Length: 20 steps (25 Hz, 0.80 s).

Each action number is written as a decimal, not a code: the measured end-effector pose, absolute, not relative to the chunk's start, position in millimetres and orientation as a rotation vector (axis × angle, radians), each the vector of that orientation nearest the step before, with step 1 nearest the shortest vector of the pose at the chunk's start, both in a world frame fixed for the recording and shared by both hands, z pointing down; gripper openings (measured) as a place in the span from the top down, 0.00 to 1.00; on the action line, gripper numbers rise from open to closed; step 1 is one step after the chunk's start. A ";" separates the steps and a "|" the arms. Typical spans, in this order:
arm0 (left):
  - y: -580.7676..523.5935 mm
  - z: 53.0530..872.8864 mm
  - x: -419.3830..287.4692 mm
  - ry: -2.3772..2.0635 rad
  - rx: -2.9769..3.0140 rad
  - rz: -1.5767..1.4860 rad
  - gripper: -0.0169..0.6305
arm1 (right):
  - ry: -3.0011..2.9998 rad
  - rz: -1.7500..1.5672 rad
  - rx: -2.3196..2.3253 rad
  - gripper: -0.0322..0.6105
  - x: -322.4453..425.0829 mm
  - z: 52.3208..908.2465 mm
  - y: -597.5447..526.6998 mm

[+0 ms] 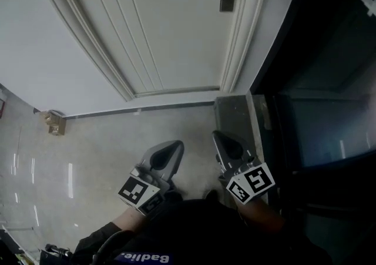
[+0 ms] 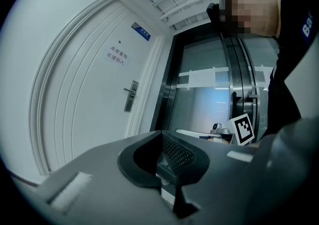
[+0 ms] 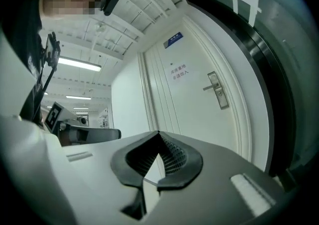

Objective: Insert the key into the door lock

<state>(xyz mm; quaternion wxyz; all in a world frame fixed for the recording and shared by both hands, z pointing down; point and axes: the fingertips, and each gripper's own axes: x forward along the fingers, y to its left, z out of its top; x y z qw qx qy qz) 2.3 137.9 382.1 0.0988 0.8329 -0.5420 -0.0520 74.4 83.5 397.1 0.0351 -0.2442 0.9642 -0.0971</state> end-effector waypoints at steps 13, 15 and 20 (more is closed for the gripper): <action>206.1 357.3 21.0 -1.510 2.595 -0.181 0.95 | 3.024 -0.110 -0.727 0.95 47.6 388.5 155.7; 212.2 355.8 14.8 -1.504 2.610 -0.189 0.95 | 3.020 -0.089 -0.732 0.95 39.8 386.0 160.1; 221.1 355.1 -0.8 -1.487 2.608 -0.212 0.95 | 3.025 -0.099 -0.746 0.95 25.0 389.3 171.1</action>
